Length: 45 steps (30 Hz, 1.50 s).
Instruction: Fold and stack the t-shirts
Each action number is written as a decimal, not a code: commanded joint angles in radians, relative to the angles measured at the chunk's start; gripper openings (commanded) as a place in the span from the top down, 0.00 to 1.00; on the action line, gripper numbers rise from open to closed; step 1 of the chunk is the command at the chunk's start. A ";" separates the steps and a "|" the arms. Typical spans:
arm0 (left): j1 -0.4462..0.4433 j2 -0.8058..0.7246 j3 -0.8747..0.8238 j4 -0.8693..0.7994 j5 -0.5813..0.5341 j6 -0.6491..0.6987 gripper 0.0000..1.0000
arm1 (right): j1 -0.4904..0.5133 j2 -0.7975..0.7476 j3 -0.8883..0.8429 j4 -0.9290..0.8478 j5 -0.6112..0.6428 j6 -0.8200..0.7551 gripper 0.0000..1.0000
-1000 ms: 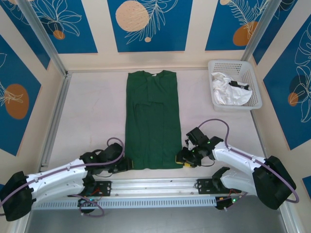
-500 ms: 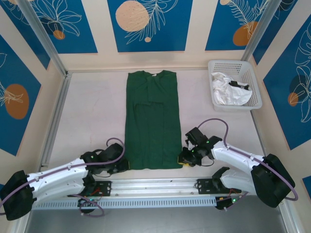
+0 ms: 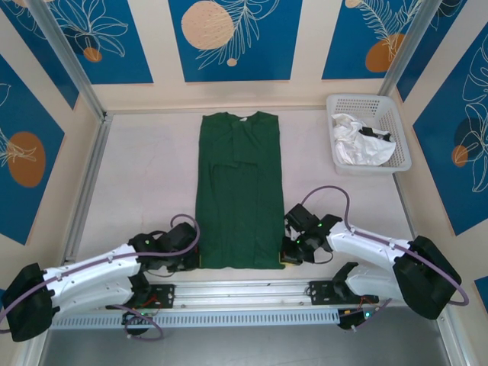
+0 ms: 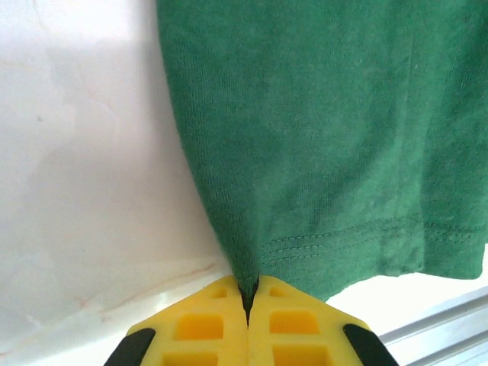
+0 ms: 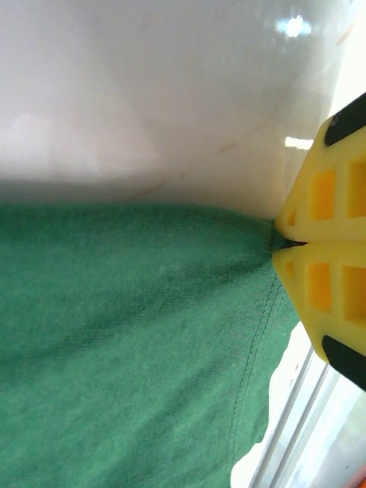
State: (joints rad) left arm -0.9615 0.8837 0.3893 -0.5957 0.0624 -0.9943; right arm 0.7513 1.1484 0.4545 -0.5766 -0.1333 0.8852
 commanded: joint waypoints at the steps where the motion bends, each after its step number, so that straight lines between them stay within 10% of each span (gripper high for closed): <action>1: -0.030 -0.031 0.019 -0.108 0.066 0.050 1.00 | 0.058 -0.016 -0.017 -0.098 -0.002 0.042 1.00; 15: 0.054 -0.091 0.256 -0.166 -0.064 0.116 1.00 | -0.174 -0.155 0.190 -0.135 -0.065 -0.018 1.00; 30: 0.534 0.458 0.649 0.040 0.138 0.378 1.00 | -0.478 0.365 0.629 -0.063 -0.148 -0.157 1.00; 45: 0.672 0.915 0.972 0.043 0.209 0.445 1.00 | -0.591 0.751 0.911 -0.074 -0.201 -0.164 1.00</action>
State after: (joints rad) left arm -0.3145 1.7565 1.3209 -0.5526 0.2348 -0.5816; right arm 0.1650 1.8553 1.3190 -0.6331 -0.2878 0.7345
